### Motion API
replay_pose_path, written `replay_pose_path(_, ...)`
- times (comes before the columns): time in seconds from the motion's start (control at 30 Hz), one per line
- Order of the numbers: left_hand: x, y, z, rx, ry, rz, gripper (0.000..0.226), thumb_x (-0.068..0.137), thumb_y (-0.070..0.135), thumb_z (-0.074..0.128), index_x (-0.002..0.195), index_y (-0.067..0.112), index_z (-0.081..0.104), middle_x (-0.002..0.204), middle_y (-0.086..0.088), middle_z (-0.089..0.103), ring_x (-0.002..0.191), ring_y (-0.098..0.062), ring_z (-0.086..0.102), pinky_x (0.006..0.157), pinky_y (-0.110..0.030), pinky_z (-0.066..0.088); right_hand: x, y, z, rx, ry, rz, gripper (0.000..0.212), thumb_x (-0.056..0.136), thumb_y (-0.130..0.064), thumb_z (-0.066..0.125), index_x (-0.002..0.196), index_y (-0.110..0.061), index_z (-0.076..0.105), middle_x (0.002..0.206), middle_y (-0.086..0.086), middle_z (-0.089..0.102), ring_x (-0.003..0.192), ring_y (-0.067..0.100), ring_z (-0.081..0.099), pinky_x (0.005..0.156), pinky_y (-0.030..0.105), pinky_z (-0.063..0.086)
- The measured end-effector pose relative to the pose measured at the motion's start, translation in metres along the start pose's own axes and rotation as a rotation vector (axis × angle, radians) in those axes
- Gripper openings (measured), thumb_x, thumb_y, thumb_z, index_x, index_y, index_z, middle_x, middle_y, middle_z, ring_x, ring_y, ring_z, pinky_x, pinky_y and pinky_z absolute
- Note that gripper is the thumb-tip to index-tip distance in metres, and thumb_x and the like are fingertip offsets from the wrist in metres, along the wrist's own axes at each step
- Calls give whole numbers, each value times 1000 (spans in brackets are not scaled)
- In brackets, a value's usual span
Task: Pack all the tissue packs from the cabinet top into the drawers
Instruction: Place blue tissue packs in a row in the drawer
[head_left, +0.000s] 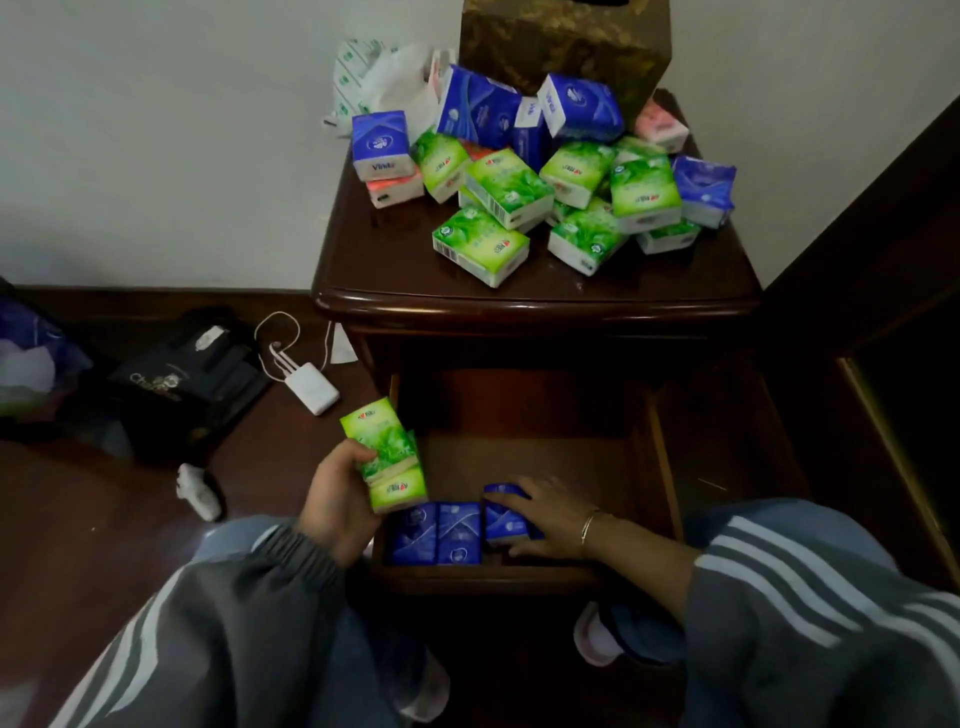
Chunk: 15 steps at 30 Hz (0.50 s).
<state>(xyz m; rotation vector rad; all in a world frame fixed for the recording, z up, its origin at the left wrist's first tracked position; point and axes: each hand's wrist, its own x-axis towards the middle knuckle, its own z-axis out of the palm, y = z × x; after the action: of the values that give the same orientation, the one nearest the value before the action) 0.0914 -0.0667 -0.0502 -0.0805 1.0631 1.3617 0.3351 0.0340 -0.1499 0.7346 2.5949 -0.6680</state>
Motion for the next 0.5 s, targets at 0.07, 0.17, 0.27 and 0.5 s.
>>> replay_pose_path(0.07,5,-2,-5,54,26,-18,41,75,11,38,110,8,60,92,-12,70,83,-27,66,71,-42,55,6,-1,4,-15,-13,-21,81,83,-50,60,149,-32,17,153,8,19,141,29,20,113,52,12)
replay_pose_path(0.17,13,-3,-10,110,44,-17,42,76,11,39,113,7,58,95,-13,67,84,-28,64,74,-46,51,4,-2,4,67,72,-2,83,77,-43,67,147,-29,24,150,3,26,139,23,21,114,44,13)
replay_pose_path(0.27,18,-2,-11,126,26,-8,41,74,11,41,110,8,60,96,-12,69,82,-26,66,69,-40,55,-4,4,-4,226,157,68,85,73,-39,71,145,-29,27,147,1,31,134,21,29,110,35,23)
replay_pose_path(0.5,23,-6,-15,170,6,7,37,81,11,40,113,12,59,99,-12,69,88,-27,65,75,-43,52,-20,23,-7,281,32,207,94,71,-37,74,146,-34,17,146,0,31,132,21,34,108,36,34)
